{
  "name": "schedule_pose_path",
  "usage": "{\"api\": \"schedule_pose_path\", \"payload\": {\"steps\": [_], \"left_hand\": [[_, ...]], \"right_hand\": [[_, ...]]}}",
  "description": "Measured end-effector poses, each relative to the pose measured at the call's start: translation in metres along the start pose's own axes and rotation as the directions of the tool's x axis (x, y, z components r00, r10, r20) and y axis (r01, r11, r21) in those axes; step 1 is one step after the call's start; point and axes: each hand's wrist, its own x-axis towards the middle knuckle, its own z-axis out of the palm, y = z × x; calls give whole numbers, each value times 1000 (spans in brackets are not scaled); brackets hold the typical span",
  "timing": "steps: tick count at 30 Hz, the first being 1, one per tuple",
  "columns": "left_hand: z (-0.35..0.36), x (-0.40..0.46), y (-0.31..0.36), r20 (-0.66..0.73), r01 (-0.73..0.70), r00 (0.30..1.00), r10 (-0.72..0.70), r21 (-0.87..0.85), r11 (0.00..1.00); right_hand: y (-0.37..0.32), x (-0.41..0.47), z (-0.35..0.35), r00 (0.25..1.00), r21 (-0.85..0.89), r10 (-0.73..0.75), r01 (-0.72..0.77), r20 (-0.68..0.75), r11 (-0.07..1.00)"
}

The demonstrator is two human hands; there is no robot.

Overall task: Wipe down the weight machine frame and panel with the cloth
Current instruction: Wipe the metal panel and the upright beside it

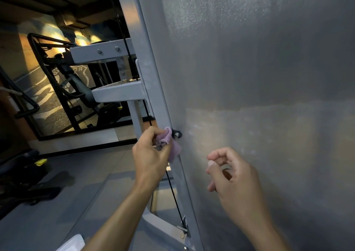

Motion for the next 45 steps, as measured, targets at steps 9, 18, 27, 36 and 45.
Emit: {"api": "schedule_pose_path", "payload": {"steps": [9, 18, 27, 36, 45], "left_hand": [[-10, 9, 6, 90, -108, 990, 104, 44, 993], [-44, 33, 25, 315, -77, 948, 45, 90, 993], [-34, 50, 44, 485, -158, 874, -8, 300, 941], [-31, 57, 57, 675, -441, 728, 123, 324, 837], [-32, 64, 47, 635, -555, 745, 205, 420, 718]], "right_hand": [[1, -1, 1, 1000, -22, 3, -3, 13, 1000], [-1, -3, -1, 1000, -39, 3, -2, 19, 999], [-1, -2, -3, 999, -64, -26, 27, 20, 998], [4, -3, -2, 997, -87, -50, 55, 60, 995], [2, -5, 1, 995, -133, -61, 71, 83, 989]]}}
